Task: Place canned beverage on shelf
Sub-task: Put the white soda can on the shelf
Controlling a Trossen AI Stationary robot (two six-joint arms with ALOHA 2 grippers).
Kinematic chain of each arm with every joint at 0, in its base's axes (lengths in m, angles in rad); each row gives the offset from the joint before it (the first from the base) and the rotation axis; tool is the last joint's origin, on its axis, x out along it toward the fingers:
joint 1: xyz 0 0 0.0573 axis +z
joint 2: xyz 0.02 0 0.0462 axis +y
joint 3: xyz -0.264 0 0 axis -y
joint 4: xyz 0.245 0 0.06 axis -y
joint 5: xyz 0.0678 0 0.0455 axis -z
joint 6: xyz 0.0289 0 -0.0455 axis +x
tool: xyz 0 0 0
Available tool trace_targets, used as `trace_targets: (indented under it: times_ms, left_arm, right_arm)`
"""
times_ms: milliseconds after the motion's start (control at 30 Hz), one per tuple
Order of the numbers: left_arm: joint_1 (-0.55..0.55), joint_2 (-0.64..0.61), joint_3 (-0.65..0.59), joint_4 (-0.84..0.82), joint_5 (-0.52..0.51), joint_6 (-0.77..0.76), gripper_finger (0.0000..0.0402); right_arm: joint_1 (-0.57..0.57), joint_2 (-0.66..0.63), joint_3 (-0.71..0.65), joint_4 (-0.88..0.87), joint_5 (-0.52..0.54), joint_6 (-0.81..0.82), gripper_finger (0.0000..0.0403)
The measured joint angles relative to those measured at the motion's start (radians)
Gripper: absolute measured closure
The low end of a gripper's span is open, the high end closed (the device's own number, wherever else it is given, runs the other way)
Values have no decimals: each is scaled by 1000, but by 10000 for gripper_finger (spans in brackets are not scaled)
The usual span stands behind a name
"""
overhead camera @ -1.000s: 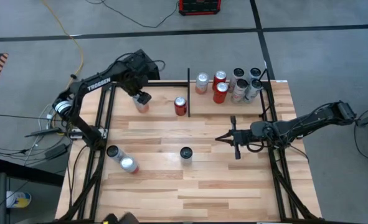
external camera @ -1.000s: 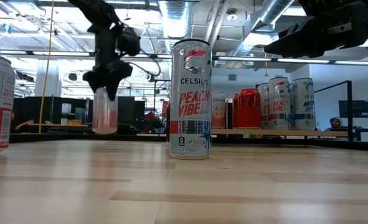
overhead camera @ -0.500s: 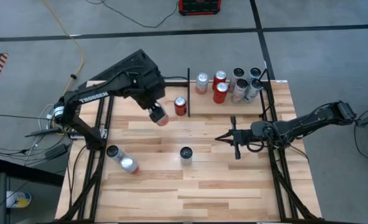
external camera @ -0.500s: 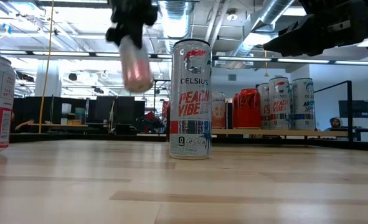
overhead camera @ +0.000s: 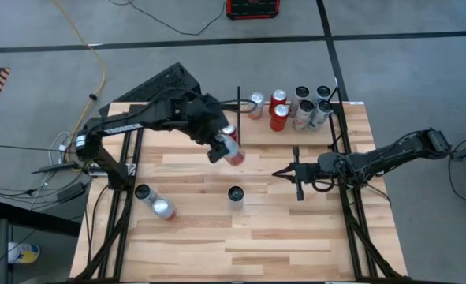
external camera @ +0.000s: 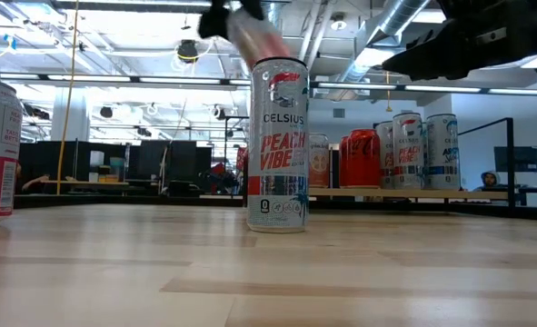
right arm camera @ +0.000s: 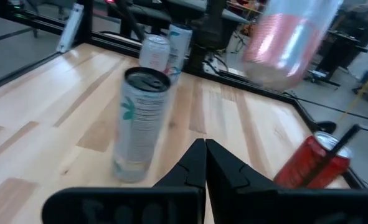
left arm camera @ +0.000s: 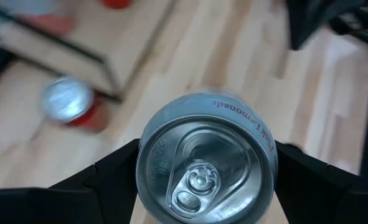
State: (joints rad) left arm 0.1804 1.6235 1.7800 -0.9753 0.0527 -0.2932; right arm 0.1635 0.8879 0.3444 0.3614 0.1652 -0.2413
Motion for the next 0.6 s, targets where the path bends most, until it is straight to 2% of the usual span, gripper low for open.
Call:
trace_targets:
  times_ms: [100,167,300,433,600]
  left_arm:
    - [3,69,23,56,69,41,113]
    - [3,132,67,54,72,84,113]
    - [4,262,188,49,52,168,113]
    - [3,391,329,38,-14,236,113]
    - [39,547,533,-71,-46,286,113]
  right_arm:
    - [-16,0,0,-7,55,4,375]
    - [-26,0,0,-25,96,5,375]
    - [-36,-13,0,-83,133,10,375]
    - [-42,-55,0,-151,157,38,375]
    - [-42,-110,0,-228,159,83,375]
